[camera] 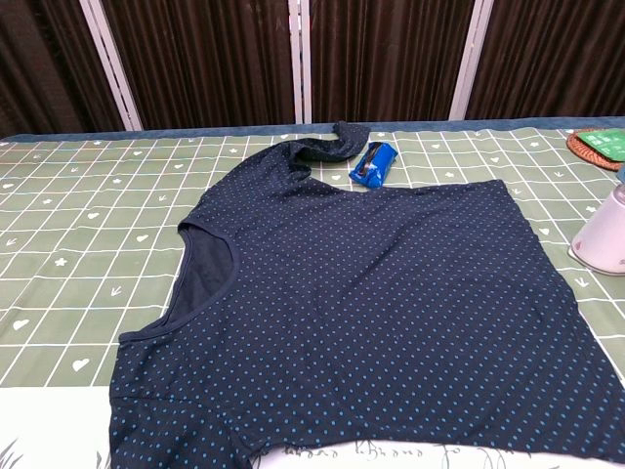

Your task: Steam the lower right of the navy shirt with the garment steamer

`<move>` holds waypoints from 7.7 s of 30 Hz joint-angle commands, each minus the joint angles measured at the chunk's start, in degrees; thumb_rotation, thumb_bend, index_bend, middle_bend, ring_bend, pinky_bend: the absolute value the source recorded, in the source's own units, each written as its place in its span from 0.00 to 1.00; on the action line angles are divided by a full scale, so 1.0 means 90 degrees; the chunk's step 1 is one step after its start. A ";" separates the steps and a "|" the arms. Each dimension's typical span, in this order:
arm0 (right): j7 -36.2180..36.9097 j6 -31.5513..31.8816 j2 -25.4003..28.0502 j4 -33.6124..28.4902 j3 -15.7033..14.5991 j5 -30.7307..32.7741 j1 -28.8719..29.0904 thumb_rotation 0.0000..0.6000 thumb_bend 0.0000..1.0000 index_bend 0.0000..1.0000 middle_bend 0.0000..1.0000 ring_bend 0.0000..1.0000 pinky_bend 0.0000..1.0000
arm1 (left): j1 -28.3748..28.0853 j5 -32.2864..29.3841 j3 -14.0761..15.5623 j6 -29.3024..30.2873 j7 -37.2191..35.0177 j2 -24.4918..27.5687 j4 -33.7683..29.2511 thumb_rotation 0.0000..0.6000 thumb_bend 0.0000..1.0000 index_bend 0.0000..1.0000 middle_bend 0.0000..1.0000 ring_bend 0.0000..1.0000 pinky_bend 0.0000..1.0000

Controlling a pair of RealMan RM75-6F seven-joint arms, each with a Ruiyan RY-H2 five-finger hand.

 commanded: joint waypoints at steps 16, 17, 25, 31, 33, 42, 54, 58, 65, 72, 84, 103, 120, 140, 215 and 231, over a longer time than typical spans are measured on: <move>0.0710 -0.1818 -0.0317 0.1405 0.0240 0.0882 0.0874 1.00 0.06 0.00 0.00 0.00 0.00 | -0.0050 -0.0101 -0.0060 -0.0075 -0.0045 -0.0006 0.0000 1.00 0.00 0.00 0.00 0.00 0.00; 0.0760 -0.1915 -0.0374 0.1560 0.0261 0.0907 0.0939 1.00 0.09 0.00 0.00 0.00 0.00 | -0.0055 -0.0128 -0.0067 -0.0088 -0.0038 -0.0014 0.0009 1.00 0.00 0.00 0.00 0.00 0.00; 0.1187 -0.2642 -0.1450 0.3790 0.0466 0.0943 0.1696 1.00 0.28 0.07 0.02 0.00 0.00 | -0.0127 -0.0421 -0.0135 -0.0261 0.0027 -0.0088 0.0082 1.00 0.00 0.00 0.00 0.00 0.00; 0.1326 -0.3066 -0.2084 0.4974 0.0416 0.0855 0.2087 1.00 0.31 0.10 0.07 0.00 0.01 | -0.0191 -0.0594 -0.0170 -0.0397 0.0083 -0.0147 0.0154 1.00 0.00 0.00 0.00 0.00 0.00; 0.1298 -0.3190 -0.2254 0.5293 0.0377 0.0804 0.2208 1.00 0.35 0.13 0.10 0.00 0.04 | -0.0200 -0.0616 -0.0172 -0.0413 0.0099 -0.0161 0.0165 1.00 0.00 0.00 0.00 0.00 0.00; 0.1653 -0.3516 -0.2924 0.6462 0.0237 0.0610 0.2519 1.00 0.45 0.15 0.14 0.00 0.05 | -0.0242 -0.0724 -0.0190 -0.0486 0.0161 -0.0202 0.0203 1.00 0.00 0.00 0.00 0.00 0.00; 0.1741 -0.3628 -0.3385 0.6983 0.0213 0.0548 0.2724 1.00 0.49 0.17 0.16 0.01 0.07 | -0.0264 -0.0820 -0.0219 -0.0503 0.0166 -0.0221 0.0233 1.00 0.00 0.00 0.00 0.00 0.00; 0.1706 -0.3652 -0.3510 0.7139 0.0227 0.0543 0.2805 1.00 0.50 0.17 0.16 0.02 0.07 | -0.0280 -0.0844 -0.0220 -0.0535 0.0148 -0.0222 0.0239 1.00 0.00 0.00 0.00 0.00 0.00; 0.1740 -0.3804 -0.3659 0.7318 0.0239 0.0545 0.2943 1.00 0.50 0.18 0.16 0.02 0.07 | -0.0295 -0.0891 -0.0229 -0.0551 0.0173 -0.0236 0.0262 1.00 0.00 0.00 0.00 0.00 0.00; 0.1702 -0.4005 -0.3790 0.7485 0.0219 0.0551 0.3061 1.00 0.55 0.23 0.24 0.11 0.08 | -0.0330 -0.0969 -0.0243 -0.0608 0.0218 -0.0268 0.0291 1.00 0.00 0.00 0.00 0.00 0.00; 0.1983 -0.4075 -0.3907 0.7786 0.0164 0.0439 0.3185 1.00 0.89 0.72 0.62 0.53 0.60 | -0.0373 -0.1049 -0.0247 -0.0675 0.0270 -0.0318 0.0336 1.00 0.00 0.00 0.00 0.00 0.00; 0.4496 -0.2302 -0.3374 0.7469 -0.0206 -0.0631 0.3110 1.00 0.97 0.77 0.60 0.61 0.88 | -0.0394 -0.1002 -0.0225 -0.0702 0.0134 -0.0268 0.0286 1.00 0.00 0.00 0.00 0.00 0.00; 0.3109 -0.1023 -0.3350 0.5776 -0.1076 -0.2759 0.4138 1.00 0.97 0.77 0.60 0.61 0.88 | -0.0462 -0.1187 -0.0272 -0.0853 -0.0008 -0.0244 0.0378 1.00 0.00 0.00 0.00 0.00 0.00; 0.2977 -0.1150 -0.4046 0.6063 -0.1713 -0.3322 0.4320 1.00 0.97 0.77 0.60 0.61 0.88 | -0.0496 -0.1256 -0.0262 -0.0914 0.0011 -0.0270 0.0423 1.00 0.00 0.00 0.00 0.00 0.00; 0.4161 0.0046 -0.4986 0.9198 -0.2777 -0.3487 0.3881 1.00 0.77 0.74 0.60 0.63 0.88 | -0.0541 -0.1276 -0.0240 -0.0894 0.0207 -0.0359 0.0427 1.00 0.00 0.00 0.00 0.00 0.00; 0.4446 -0.0559 -0.4995 1.0014 -0.2199 -0.2689 0.3578 1.00 0.76 0.75 0.61 0.63 0.88 | -0.0571 -0.1318 -0.0213 -0.0975 0.0269 -0.0410 0.0440 1.00 0.00 0.00 0.00 0.00 0.00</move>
